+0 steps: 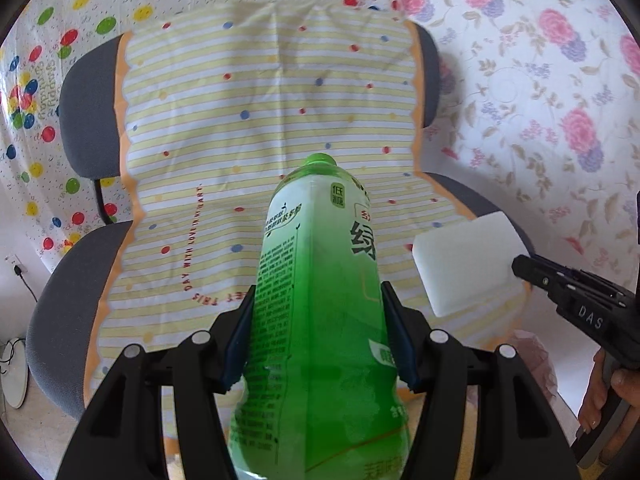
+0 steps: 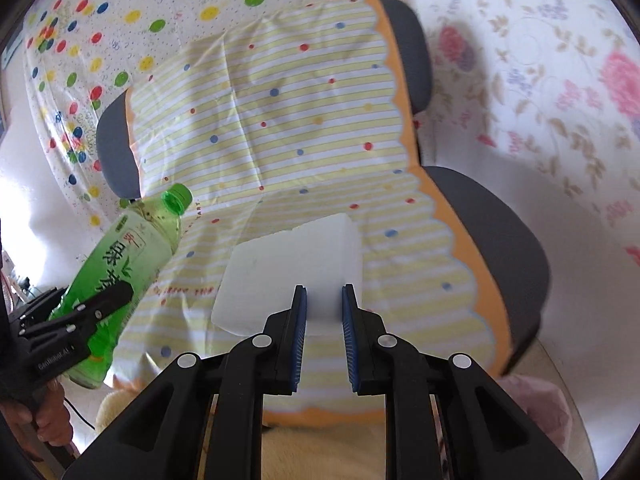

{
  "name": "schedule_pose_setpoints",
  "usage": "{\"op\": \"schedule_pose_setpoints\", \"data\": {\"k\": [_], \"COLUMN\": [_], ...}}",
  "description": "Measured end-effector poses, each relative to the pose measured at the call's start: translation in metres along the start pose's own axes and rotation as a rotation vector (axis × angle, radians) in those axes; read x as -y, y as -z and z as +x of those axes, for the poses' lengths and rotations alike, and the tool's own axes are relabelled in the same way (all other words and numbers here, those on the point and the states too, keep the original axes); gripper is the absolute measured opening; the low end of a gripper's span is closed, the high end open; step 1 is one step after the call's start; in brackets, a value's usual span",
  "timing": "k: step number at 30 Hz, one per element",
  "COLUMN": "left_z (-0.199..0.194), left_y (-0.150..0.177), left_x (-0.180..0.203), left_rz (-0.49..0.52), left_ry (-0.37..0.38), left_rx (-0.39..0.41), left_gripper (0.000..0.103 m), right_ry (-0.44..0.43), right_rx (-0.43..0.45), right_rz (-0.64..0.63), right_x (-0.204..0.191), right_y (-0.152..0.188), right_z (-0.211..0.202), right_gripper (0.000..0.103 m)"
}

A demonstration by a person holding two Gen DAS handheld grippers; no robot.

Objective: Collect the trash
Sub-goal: 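Carry the bottle and sponge over the pink bin and open both grippers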

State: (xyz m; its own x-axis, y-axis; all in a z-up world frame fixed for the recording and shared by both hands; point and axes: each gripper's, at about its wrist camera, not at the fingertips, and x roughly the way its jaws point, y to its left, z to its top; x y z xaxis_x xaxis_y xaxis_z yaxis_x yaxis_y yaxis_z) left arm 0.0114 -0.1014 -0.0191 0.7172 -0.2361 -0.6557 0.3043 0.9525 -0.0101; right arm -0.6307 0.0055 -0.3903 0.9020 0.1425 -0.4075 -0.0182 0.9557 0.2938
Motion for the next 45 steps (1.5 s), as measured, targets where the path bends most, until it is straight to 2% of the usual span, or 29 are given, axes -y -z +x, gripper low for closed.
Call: {"op": "schedule_pose_setpoints", "data": {"k": [6, 11, 15, 21, 26, 35, 40, 45], "left_z": [-0.019, -0.019, -0.015, -0.011, -0.010, -0.005, -0.017, -0.041], "left_y": [0.020, 0.035, 0.042, 0.051, 0.052, 0.059, 0.043, 0.024], "left_x": [0.046, 0.079, 0.101, 0.122, 0.124, 0.138, 0.157, 0.194], "left_rz": [0.061, 0.106, 0.138, 0.174, 0.183, 0.252, 0.290, 0.358], "left_ry": [0.090, 0.165, 0.220, 0.267, 0.259, 0.278, 0.342, 0.458], "left_rx": [0.042, 0.026, 0.008, -0.020, -0.022, -0.036, 0.004, 0.079], "left_gripper": [0.057, 0.057, 0.057, 0.057, 0.057, 0.057, 0.057, 0.057], "right_ry": [0.101, 0.211, 0.300, 0.441, 0.421, 0.369, 0.357, 0.371], "right_rx": [0.037, 0.013, -0.018, -0.094, -0.139, -0.068, -0.018, 0.044], "right_rz": [0.050, 0.124, 0.183, 0.245, 0.296, 0.296, 0.321, 0.358], "right_x": [0.035, 0.073, 0.104, 0.141, 0.157, 0.149, 0.153, 0.165], "right_y": [0.037, 0.071, 0.097, 0.125, 0.135, 0.124, 0.118, 0.115], "right_z": [-0.056, -0.087, -0.101, -0.091, -0.074, -0.081, -0.096, -0.117], "right_gripper": [0.020, 0.020, 0.021, 0.022, 0.037, 0.038, 0.038, 0.038]}}
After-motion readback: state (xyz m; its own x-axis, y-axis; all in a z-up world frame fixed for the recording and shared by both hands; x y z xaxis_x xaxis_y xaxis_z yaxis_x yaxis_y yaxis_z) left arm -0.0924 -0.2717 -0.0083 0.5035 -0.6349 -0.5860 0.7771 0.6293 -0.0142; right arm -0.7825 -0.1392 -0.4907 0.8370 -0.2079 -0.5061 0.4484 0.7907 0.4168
